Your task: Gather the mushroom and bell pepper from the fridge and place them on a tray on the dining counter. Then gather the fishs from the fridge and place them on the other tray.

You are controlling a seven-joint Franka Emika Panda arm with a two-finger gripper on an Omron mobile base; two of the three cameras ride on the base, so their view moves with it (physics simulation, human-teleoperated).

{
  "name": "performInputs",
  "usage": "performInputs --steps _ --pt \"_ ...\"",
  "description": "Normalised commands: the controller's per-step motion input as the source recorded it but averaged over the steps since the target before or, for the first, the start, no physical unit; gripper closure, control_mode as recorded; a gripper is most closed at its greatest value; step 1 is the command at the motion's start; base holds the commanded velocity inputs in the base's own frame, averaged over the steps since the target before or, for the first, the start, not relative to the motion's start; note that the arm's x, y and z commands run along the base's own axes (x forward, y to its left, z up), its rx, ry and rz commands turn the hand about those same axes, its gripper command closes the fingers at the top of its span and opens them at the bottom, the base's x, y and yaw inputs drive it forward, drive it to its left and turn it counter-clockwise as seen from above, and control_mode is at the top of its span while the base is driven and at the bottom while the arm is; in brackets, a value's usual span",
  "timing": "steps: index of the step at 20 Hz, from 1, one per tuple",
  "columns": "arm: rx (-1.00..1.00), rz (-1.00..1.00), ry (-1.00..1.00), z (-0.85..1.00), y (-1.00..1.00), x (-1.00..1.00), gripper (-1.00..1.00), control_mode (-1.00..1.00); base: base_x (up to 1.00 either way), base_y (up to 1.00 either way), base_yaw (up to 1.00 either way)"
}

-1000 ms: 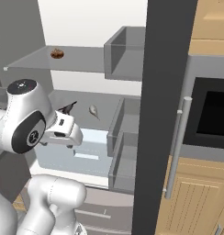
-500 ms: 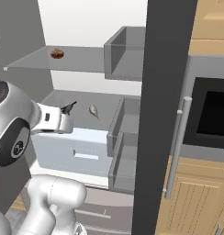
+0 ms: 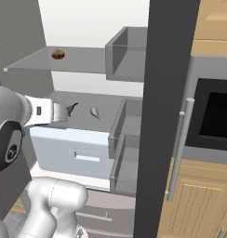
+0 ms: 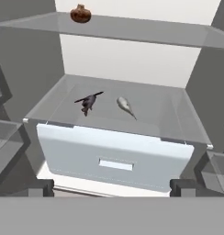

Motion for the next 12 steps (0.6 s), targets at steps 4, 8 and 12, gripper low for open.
performInputs --steps 4,8,12 --pt "0.01 0.02 -0.03 0.28 0.17 0.00 -1.00 -1.00 0.00 0.00 0.00" --pt "0.01 0.01 -0.02 0.38 0.13 0.02 -1.00 -1.00 0.00 0.00 0.00" --pt "0.03 0.00 0.00 0.37 0.04 0.03 -1.00 -1.00 0.00 0.00 0.00"
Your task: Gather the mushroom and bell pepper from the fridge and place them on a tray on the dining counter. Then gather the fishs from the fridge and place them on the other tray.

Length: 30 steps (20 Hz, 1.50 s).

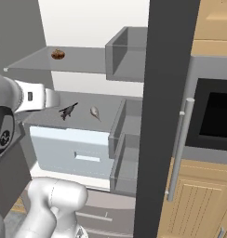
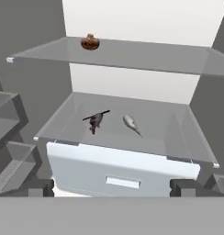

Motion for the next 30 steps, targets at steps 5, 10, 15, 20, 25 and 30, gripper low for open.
performInputs --steps 5,10,15,20,25,30 --pt "0.03 0.00 -0.05 0.07 0.00 0.00 -1.00 -1.00 0.00 0.00 0.00" --pt "0.02 0.00 -0.13 0.09 0.02 0.00 -1.00 -1.00 0.00 0.00 0.00" --pt "0.01 0.00 -0.07 0.10 0.03 0.08 -1.00 -1.00 0.00 0.00 0.00" --pt "0.04 0.00 -0.15 0.14 0.03 0.16 -1.00 -1.00 0.00 0.00 0.00" --pt "0.06 0.01 -0.05 0.30 0.09 0.34 -1.00 -1.00 0.00 0.00 0.00" --pt "0.00 0.00 0.00 0.13 0.27 0.46 -1.00 -1.00 0.00 0.00 0.00"
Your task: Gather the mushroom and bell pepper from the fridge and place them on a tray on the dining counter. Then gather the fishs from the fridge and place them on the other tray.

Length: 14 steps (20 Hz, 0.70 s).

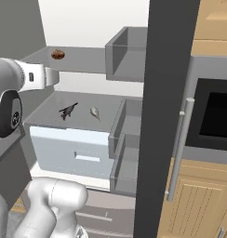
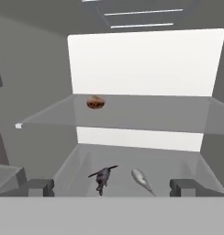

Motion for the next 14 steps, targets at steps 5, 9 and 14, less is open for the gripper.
performInputs --steps 5,9,14 --pt "0.00 0.00 0.00 0.00 0.28 0.40 -1.00 -1.00 0.00 0.00 0.00" --pt "0.00 0.01 0.00 0.00 0.08 0.42 -1.00 -1.00 0.00 0.00 0.00" --pt "0.00 0.05 0.00 0.00 0.00 0.35 -1.00 -1.00 0.00 0.00 0.00"
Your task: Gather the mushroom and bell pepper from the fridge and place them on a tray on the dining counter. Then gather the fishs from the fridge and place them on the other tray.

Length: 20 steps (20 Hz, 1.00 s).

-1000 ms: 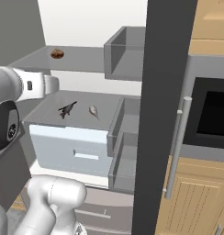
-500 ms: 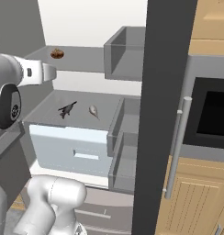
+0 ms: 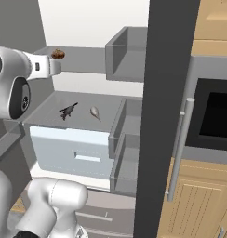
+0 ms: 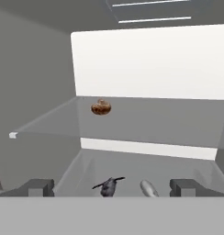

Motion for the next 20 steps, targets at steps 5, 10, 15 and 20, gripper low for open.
performInputs --steps 5,10,15,20 --pt "0.00 0.04 0.00 0.00 0.02 0.30 -1.00 -1.00 0.00 0.00 0.00" --pt "0.00 0.03 0.00 0.00 0.08 0.30 -1.00 -1.00 0.00 0.00 0.00" --pt "0.00 0.04 0.00 0.00 0.04 0.16 -1.00 -1.00 0.00 0.00 0.00" --pt "0.00 0.04 0.00 0.00 0.06 0.17 -1.00 -1.00 0.00 0.00 0.00"
